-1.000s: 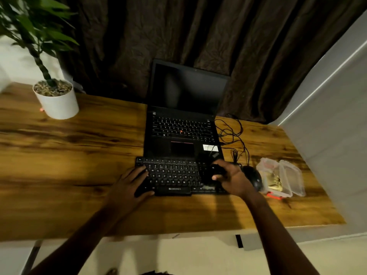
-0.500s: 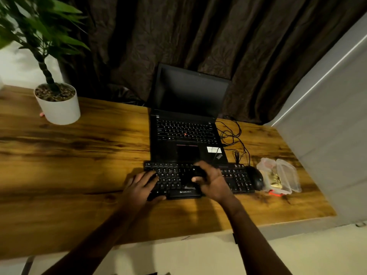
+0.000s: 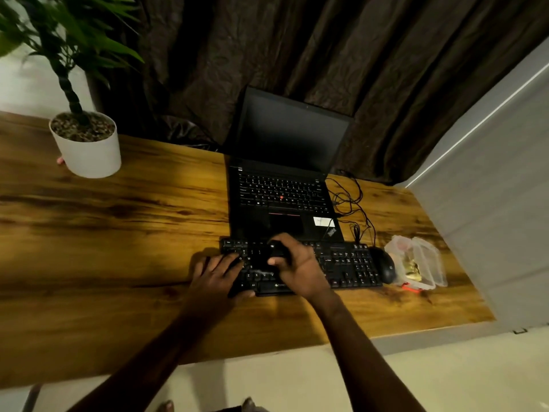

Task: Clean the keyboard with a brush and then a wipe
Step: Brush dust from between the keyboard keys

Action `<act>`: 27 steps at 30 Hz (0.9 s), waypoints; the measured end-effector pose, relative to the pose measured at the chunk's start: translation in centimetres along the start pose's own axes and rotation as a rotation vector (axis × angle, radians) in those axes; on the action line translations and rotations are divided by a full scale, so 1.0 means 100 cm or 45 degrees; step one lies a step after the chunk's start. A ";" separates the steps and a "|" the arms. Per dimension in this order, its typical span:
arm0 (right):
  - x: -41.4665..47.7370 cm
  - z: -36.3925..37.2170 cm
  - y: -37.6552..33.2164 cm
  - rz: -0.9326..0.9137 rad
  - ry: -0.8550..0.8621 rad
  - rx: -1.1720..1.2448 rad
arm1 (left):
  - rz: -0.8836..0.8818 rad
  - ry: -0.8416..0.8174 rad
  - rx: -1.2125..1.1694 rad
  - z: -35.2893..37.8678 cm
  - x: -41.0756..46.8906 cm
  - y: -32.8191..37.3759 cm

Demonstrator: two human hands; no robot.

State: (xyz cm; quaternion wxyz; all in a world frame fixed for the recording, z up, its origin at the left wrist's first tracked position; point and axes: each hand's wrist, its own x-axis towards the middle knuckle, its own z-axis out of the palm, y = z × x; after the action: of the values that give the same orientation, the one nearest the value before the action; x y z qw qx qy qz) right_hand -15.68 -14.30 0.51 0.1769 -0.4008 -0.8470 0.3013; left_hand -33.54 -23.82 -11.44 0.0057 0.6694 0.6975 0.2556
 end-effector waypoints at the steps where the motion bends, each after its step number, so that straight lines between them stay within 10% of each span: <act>1: 0.003 0.006 -0.008 -0.042 -0.005 0.020 | -0.011 -0.010 0.000 -0.001 0.000 0.001; 27: 0.022 0.005 -0.010 -0.055 0.029 -0.012 | -0.277 -0.190 -0.156 -0.012 0.007 0.008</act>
State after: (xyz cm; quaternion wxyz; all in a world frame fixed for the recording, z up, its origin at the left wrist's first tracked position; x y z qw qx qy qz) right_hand -17.90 -13.24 0.90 0.1911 -0.3866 -0.8548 0.2887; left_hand -33.26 -23.66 -9.88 0.1260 0.6053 0.7467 0.2453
